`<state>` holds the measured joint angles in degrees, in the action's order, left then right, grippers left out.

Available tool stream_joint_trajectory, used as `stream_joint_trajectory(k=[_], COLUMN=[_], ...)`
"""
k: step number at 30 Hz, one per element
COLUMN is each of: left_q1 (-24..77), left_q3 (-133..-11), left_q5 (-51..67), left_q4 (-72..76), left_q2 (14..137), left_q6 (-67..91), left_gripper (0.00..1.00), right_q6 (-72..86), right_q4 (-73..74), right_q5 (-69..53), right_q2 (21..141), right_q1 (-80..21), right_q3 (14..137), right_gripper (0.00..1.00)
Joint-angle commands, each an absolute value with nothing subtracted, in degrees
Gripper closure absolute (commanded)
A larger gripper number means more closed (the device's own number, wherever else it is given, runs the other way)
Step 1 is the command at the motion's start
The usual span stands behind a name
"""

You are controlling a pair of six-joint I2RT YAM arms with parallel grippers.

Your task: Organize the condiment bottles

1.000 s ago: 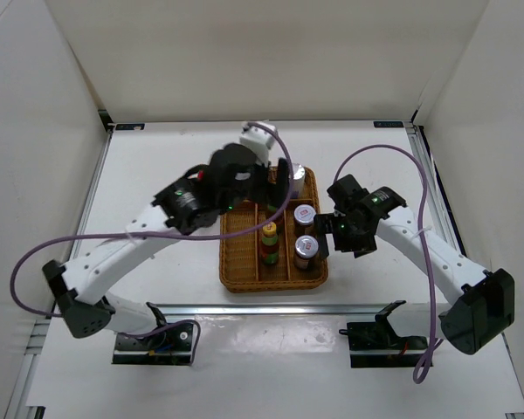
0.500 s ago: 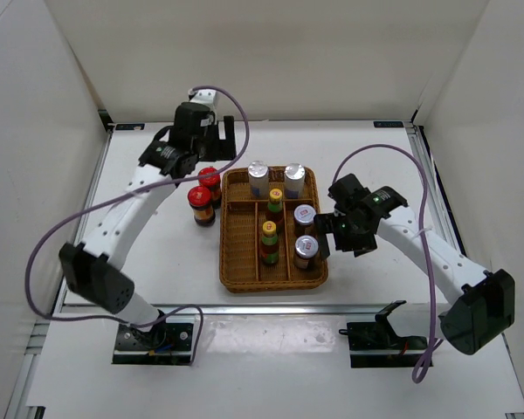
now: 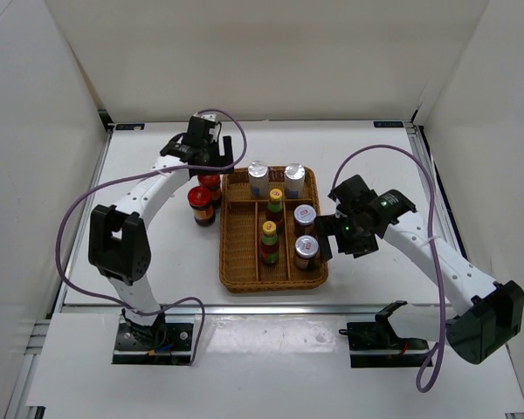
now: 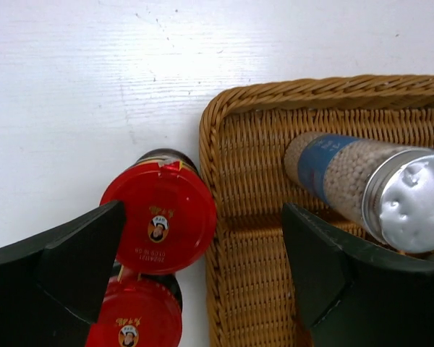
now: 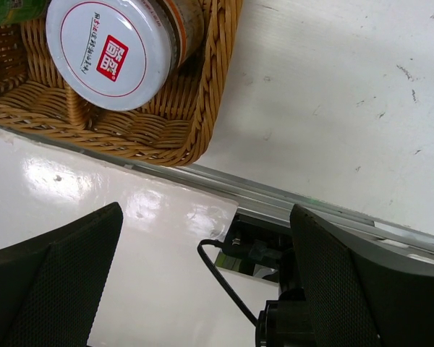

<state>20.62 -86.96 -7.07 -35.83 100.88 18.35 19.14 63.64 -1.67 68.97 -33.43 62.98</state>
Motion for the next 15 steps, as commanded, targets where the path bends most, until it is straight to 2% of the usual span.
stream_joint_trajectory(k=[1, 10, 12, 15], left_q1=[20.57, 20.04, 20.04, 20.04], left_q3=[-87.8, -89.47, -91.22, -91.93], left_q5=[-5.88, -6.5, -7.55, -9.4], left_q4=[-36.56, -36.56, -36.56, -36.56], left_q2=[103.0, 102.13, 100.11, 97.56], left_q6=[20.39, 21.45, 20.66, 18.55], left_gripper=[0.0, 0.05, 0.0, 0.0], right_q6=[18.19, 18.19, 18.72, 18.72], right_q4=[64.95, 65.48, 65.48, 64.95], right_q5=[-2.9, -1.85, -1.85, -1.85], right_q2=[67.59, 67.59, 67.59, 67.59], right_q1=[-33.31, -33.31, -33.31, -33.31], right_q3=[63.63, 63.63, 63.63, 63.63], right_gripper=[0.0, 0.0, 0.0, 0.0])
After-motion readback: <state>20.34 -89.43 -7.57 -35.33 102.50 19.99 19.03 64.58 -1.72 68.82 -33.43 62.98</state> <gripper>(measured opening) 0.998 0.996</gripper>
